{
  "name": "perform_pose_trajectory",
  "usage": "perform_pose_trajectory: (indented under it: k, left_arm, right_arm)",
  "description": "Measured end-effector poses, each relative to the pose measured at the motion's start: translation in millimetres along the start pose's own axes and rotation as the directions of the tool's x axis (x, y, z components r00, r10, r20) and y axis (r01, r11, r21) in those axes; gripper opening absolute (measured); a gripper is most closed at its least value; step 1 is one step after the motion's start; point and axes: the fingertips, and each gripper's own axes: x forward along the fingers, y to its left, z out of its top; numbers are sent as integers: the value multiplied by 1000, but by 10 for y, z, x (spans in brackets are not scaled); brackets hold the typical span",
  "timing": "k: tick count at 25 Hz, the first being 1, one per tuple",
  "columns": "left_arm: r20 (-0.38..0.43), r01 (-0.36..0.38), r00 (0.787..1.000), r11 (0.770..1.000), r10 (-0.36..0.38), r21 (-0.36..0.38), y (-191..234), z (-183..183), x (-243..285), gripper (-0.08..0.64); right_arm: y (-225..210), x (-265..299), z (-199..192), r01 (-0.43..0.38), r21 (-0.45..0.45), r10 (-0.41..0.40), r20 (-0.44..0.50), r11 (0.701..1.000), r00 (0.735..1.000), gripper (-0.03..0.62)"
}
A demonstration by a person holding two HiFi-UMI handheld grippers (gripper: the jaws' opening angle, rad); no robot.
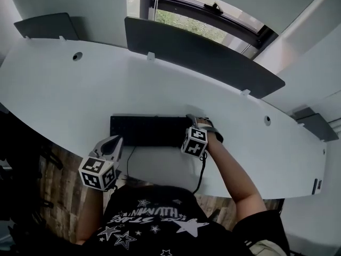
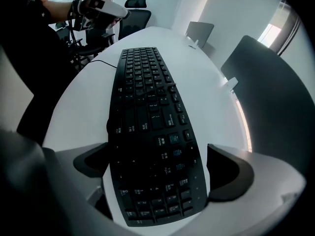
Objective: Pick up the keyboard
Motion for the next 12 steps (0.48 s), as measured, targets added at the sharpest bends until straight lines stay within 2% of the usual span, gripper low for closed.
perform_pose_trajectory:
  k: [12]
  left_arm:
    - [-9,19,1000,1000,-19,-6,-103,-111,0,9]
  right_arm:
    - [30,58,113,-174,-20,174,-26,985,984,580]
